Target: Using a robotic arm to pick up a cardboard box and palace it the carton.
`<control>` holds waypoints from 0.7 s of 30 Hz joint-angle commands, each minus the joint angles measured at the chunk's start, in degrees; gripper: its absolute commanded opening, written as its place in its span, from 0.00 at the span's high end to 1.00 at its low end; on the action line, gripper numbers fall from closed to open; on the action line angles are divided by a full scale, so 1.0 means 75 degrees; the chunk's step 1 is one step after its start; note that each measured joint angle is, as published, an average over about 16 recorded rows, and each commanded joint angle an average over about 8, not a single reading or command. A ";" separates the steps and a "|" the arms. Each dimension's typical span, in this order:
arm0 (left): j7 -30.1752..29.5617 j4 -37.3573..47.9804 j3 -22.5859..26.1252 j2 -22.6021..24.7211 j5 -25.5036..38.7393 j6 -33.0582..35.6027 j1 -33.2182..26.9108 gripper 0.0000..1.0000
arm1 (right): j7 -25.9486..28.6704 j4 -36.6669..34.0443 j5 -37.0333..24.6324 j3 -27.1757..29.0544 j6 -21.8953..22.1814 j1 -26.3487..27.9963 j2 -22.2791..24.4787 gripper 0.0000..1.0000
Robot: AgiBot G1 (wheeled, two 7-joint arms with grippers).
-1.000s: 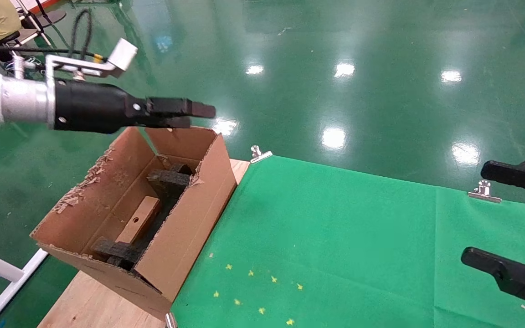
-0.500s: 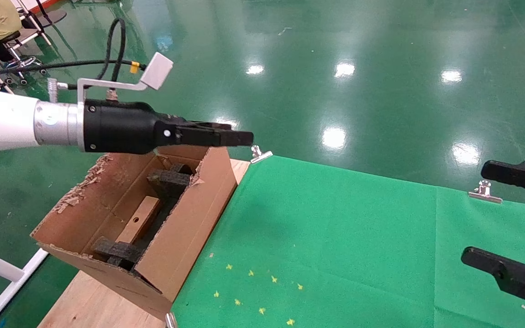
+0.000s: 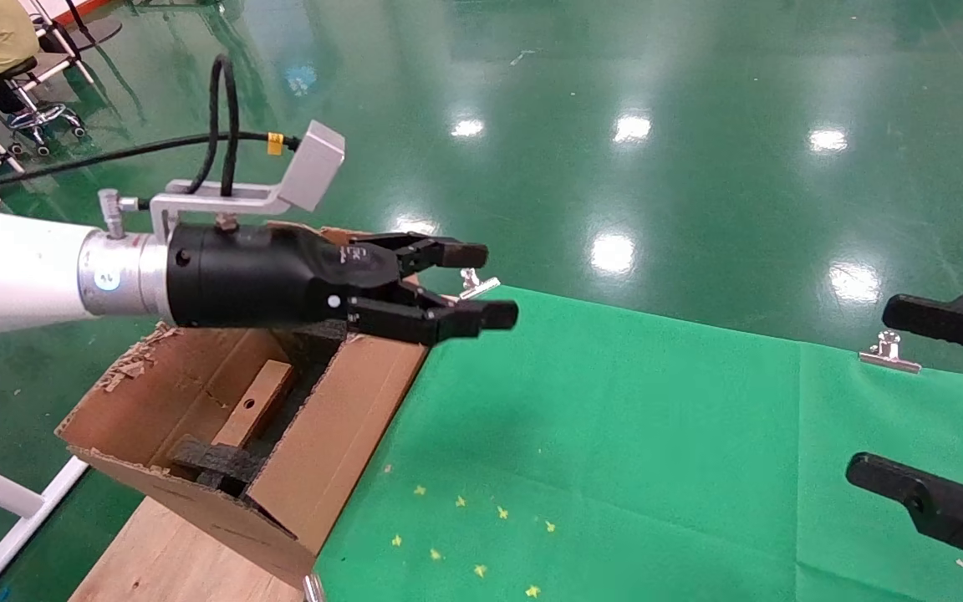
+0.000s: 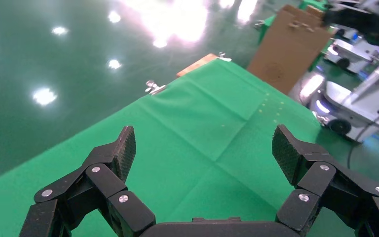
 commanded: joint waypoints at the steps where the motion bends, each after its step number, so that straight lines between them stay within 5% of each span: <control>1: 0.0195 -0.0251 -0.0188 -0.0020 -0.0124 0.0013 0.0235 0.00 | 0.0000 0.0000 0.0000 0.0000 0.0000 0.0000 0.0000 0.00; 21: 0.2111 -0.2712 -0.2036 -0.0219 -0.1341 0.0143 0.2543 0.00 | 0.0000 0.0000 0.0000 0.0000 0.0000 0.0000 0.0000 0.00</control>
